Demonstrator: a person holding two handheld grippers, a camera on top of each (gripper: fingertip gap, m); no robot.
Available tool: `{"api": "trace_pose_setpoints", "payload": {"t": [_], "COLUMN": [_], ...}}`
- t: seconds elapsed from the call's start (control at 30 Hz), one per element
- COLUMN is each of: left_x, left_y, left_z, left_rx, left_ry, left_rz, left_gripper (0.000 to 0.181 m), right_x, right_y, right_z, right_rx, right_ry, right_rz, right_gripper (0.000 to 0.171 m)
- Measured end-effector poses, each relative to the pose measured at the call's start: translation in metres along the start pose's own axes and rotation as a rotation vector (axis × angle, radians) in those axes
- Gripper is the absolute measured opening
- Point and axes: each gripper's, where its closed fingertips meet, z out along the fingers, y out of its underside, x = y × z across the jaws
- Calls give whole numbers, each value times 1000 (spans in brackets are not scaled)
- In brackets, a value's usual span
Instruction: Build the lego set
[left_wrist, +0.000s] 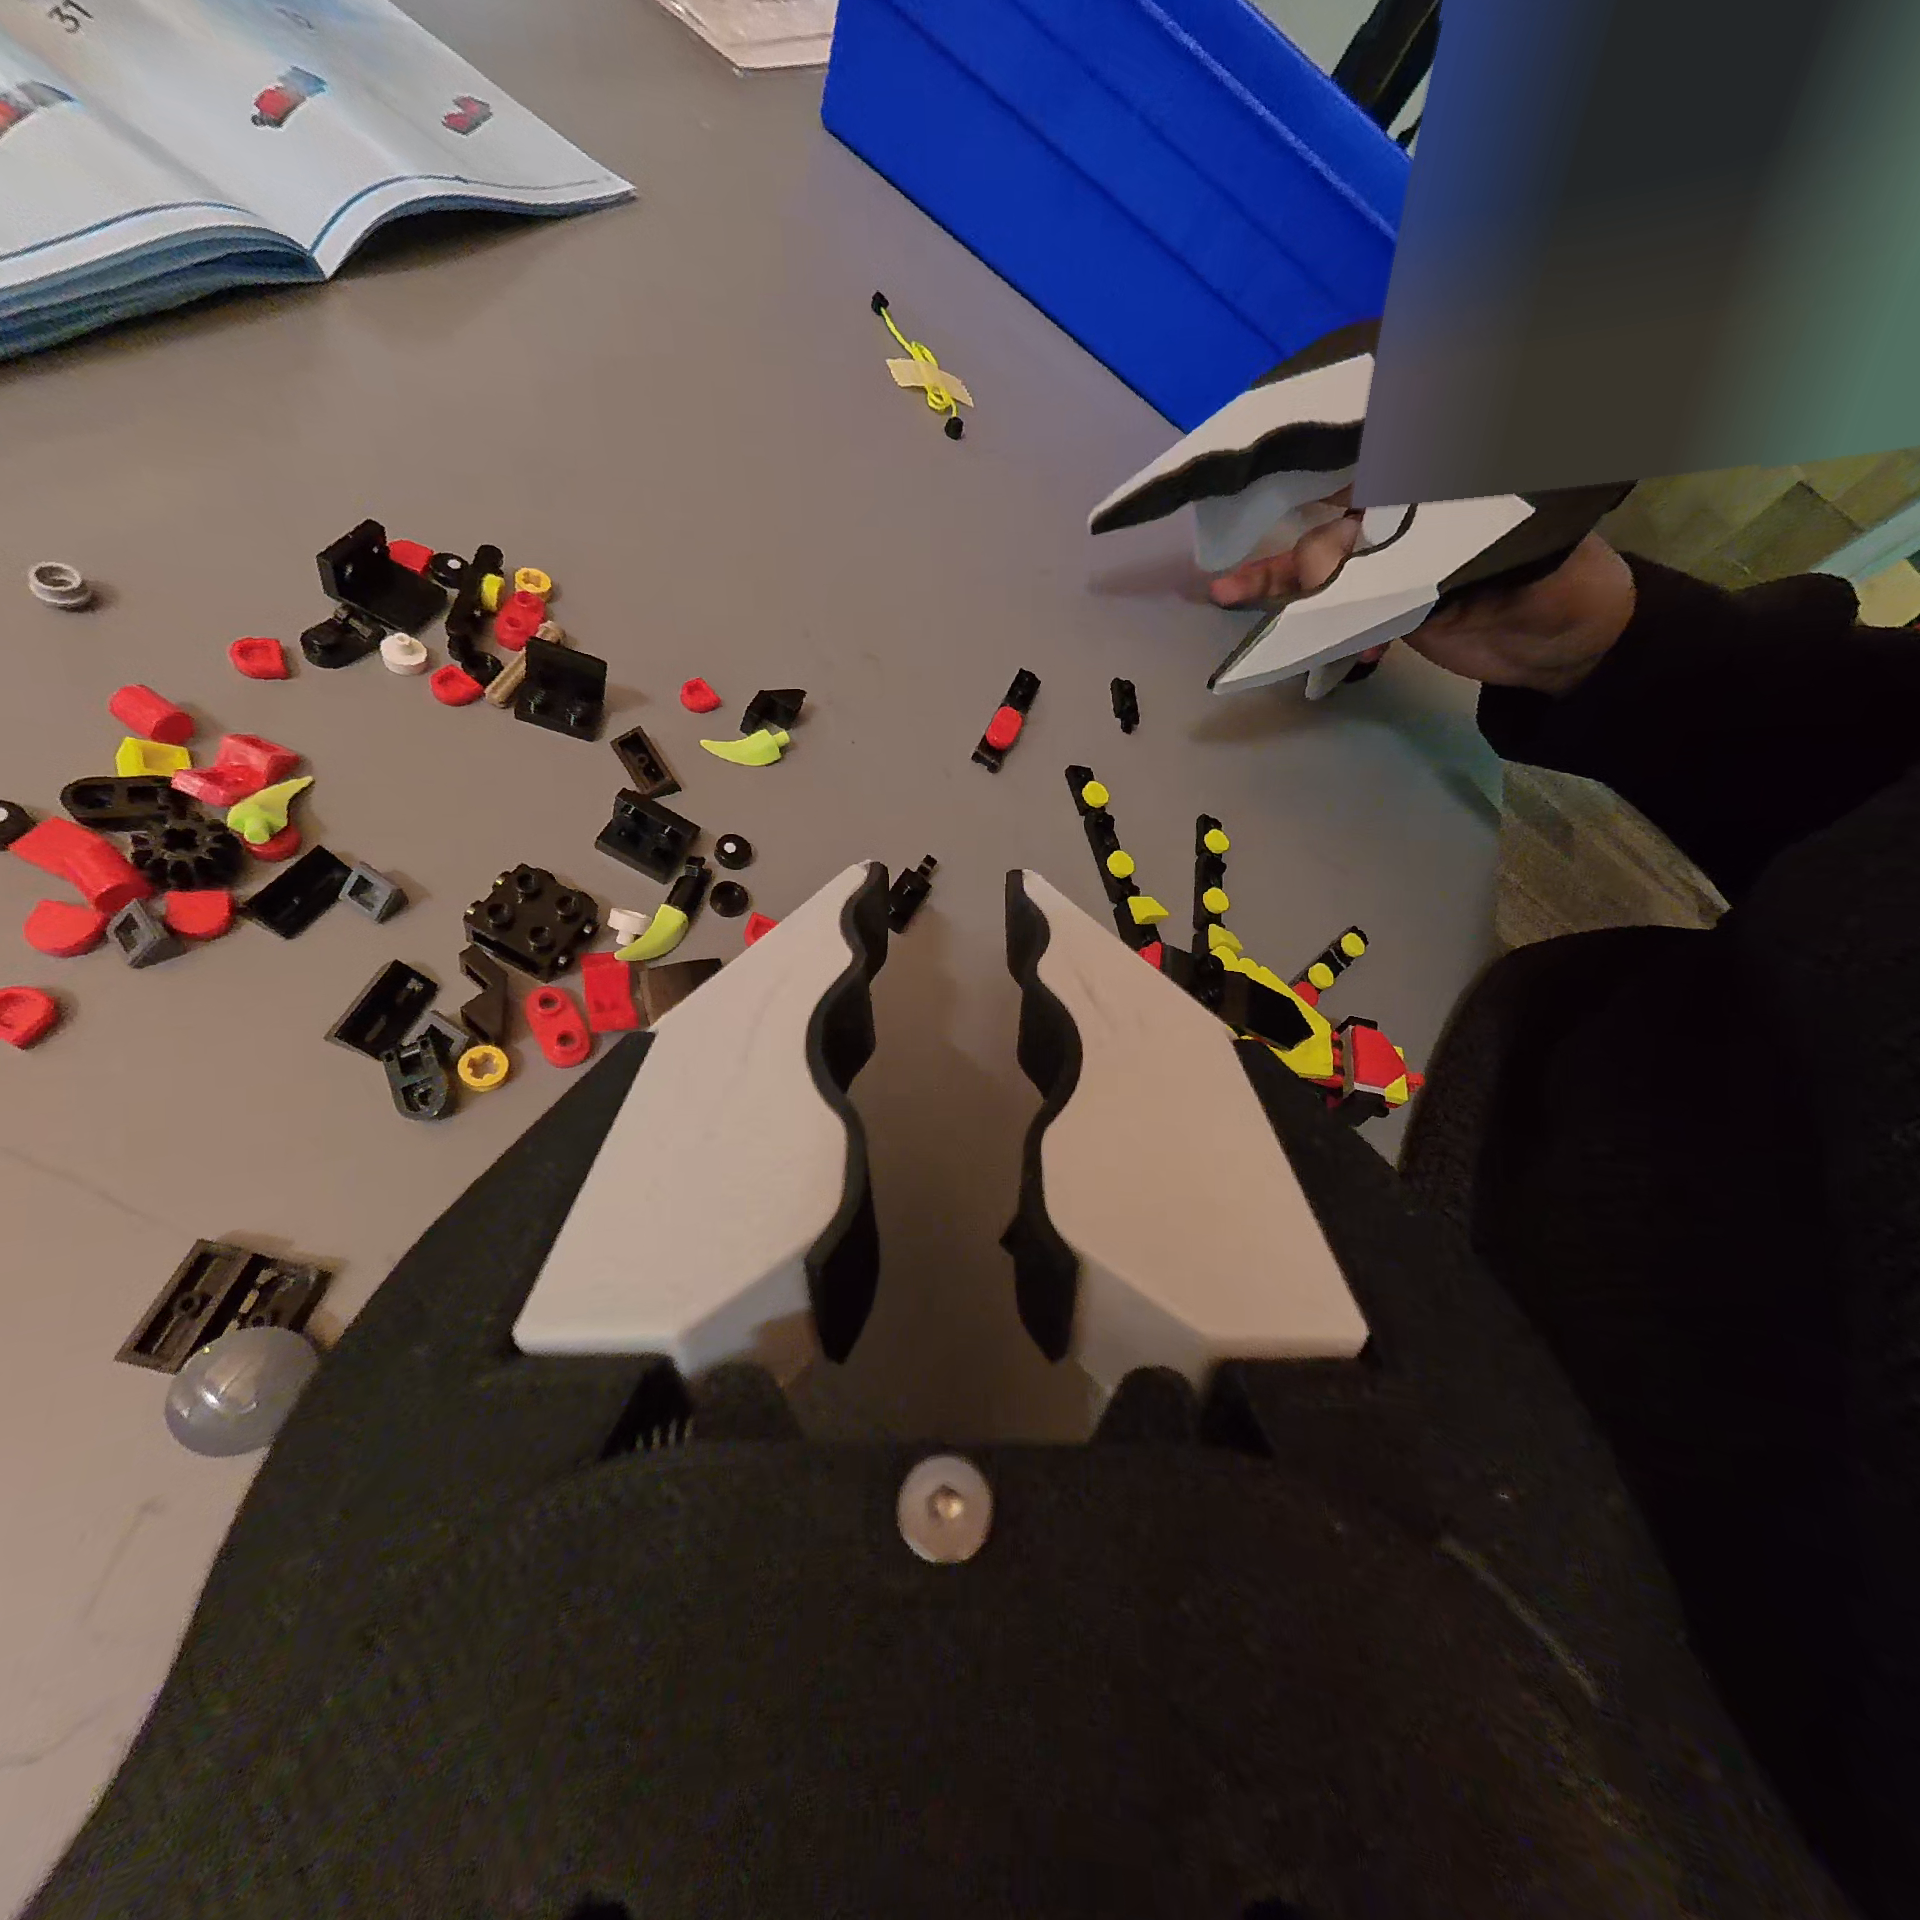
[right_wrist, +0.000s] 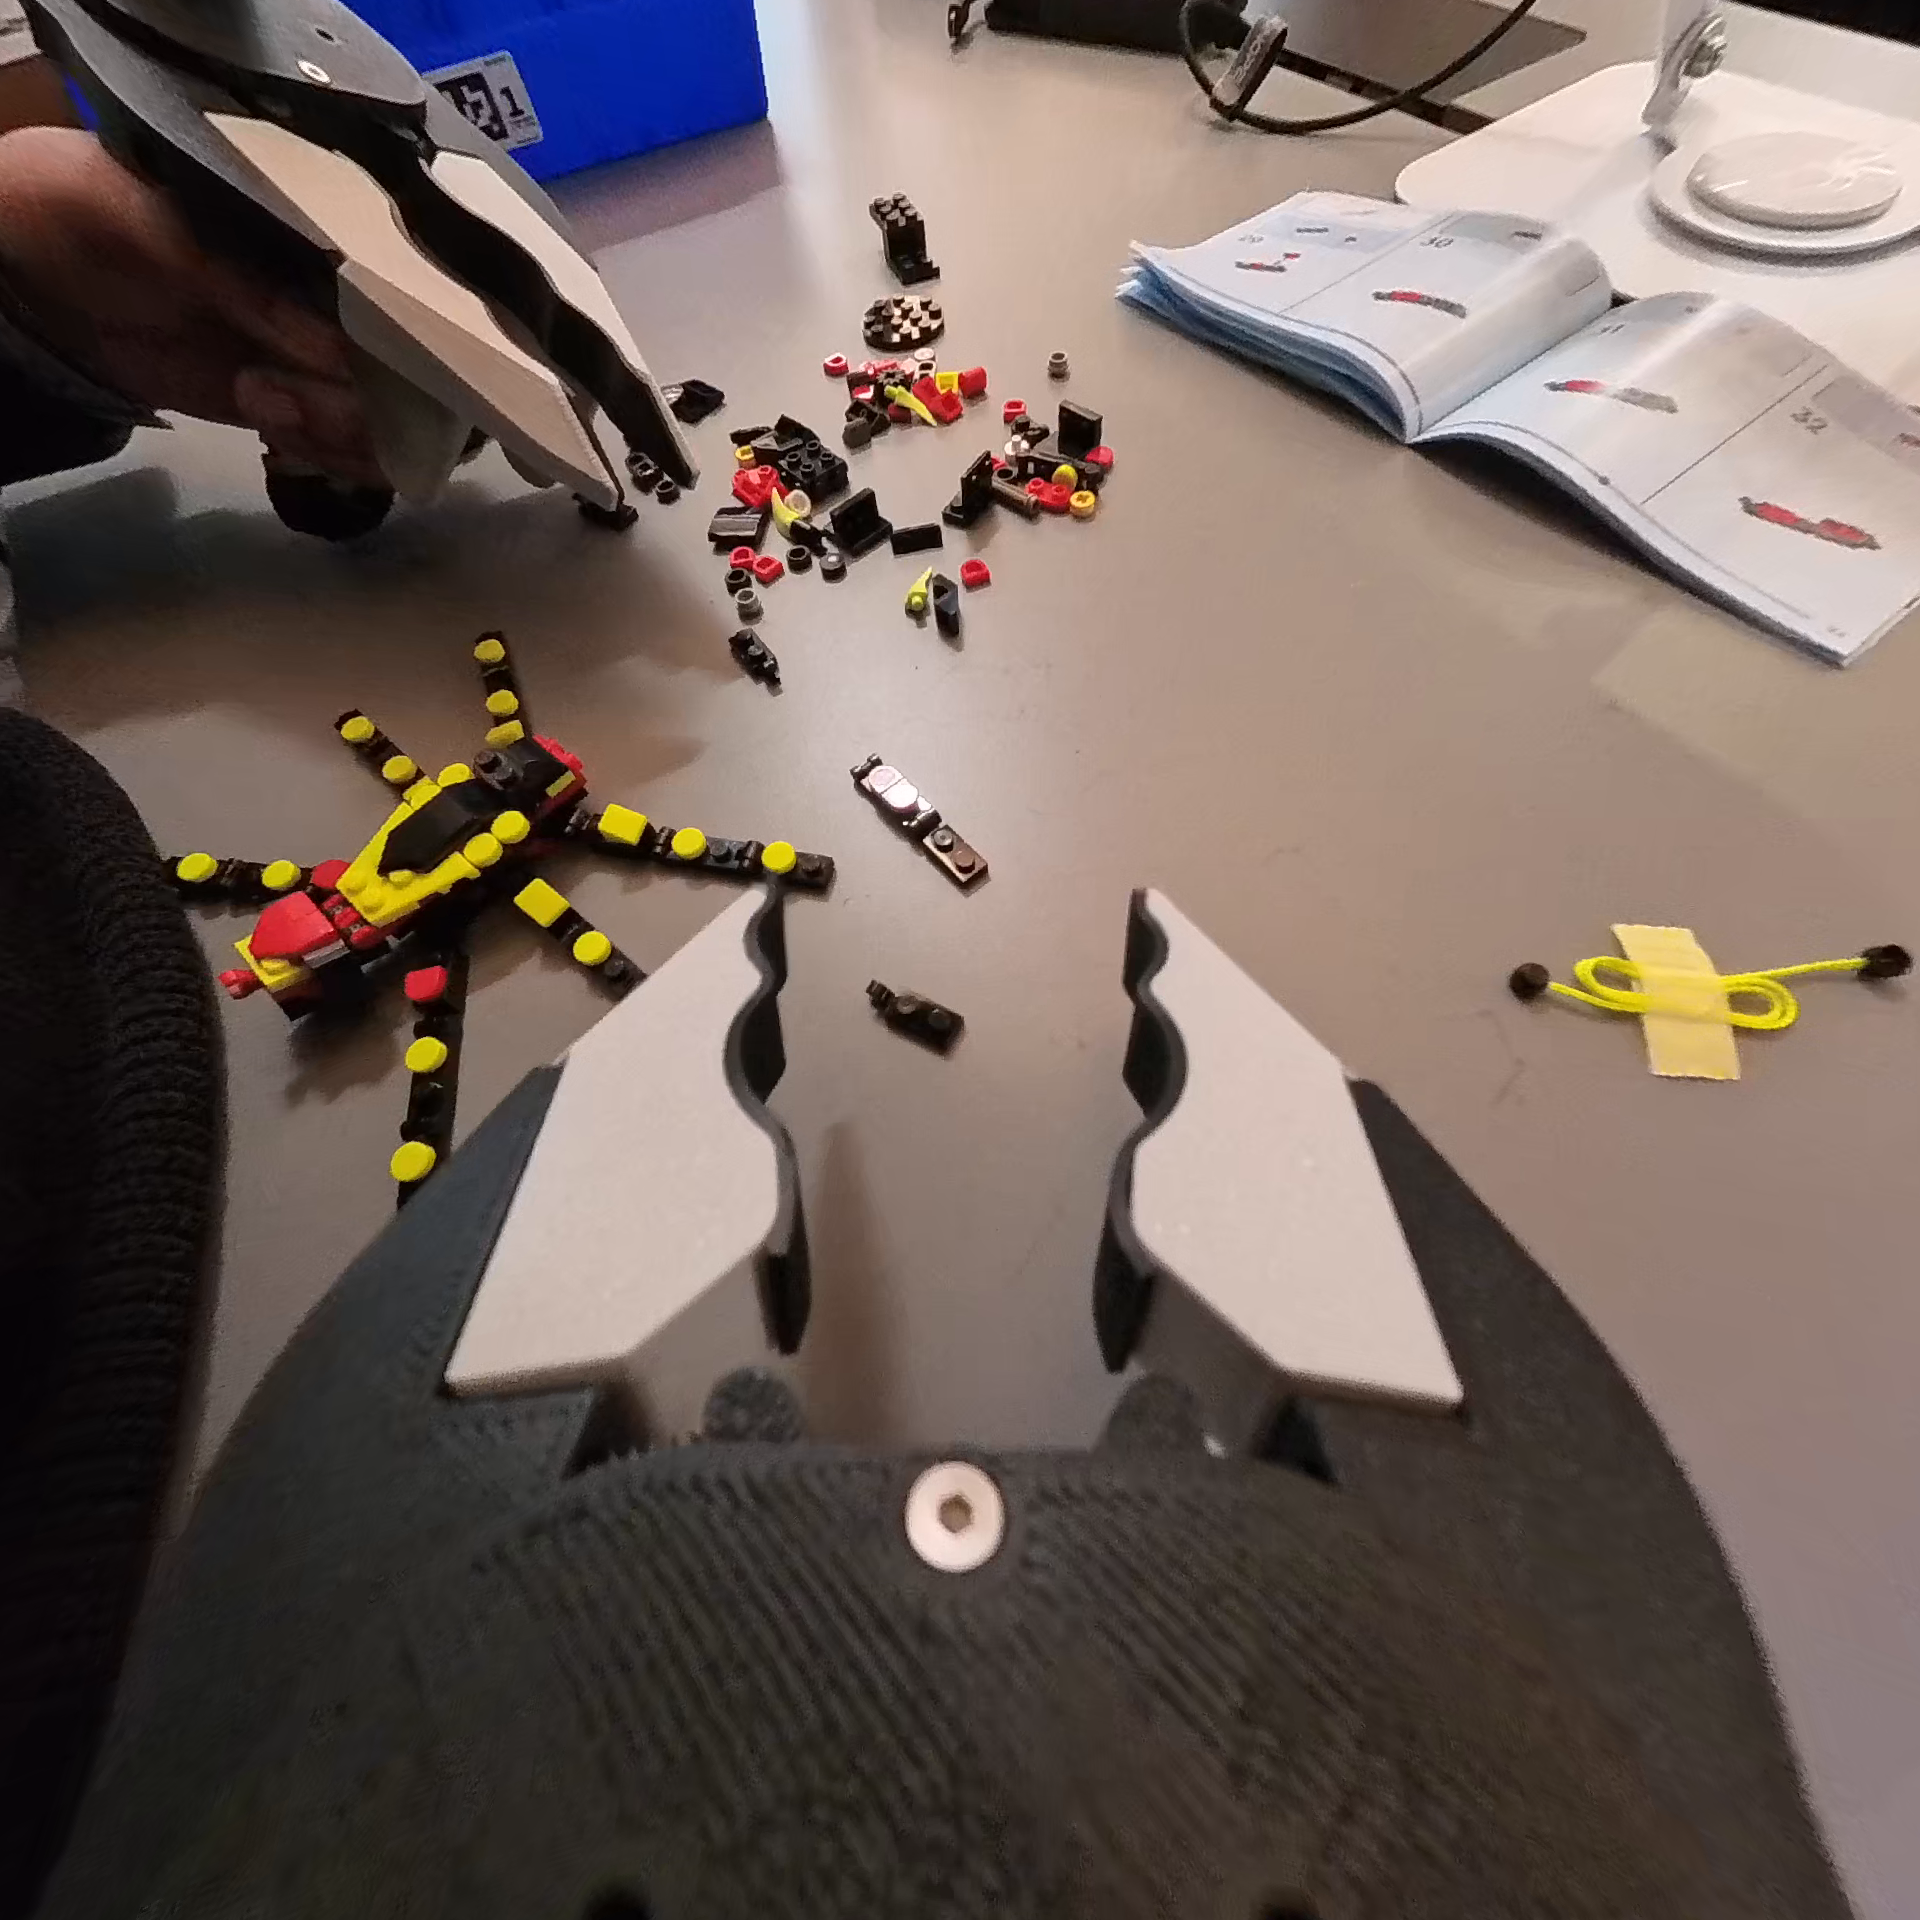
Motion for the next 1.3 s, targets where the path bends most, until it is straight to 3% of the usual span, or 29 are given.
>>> {"api": "trace_pose_setpoints", "payload": {"t": [1.3], "left_x": [-1], "left_y": [1], "left_z": [0], "left_rx": [-1], "left_ry": [10], "left_rz": [-21], "left_gripper": [23], "right_x": [-3], "right_y": [7], "right_z": [1], "right_rx": [-42], "right_ry": [-71], "right_rz": [99], "right_gripper": [54]}}
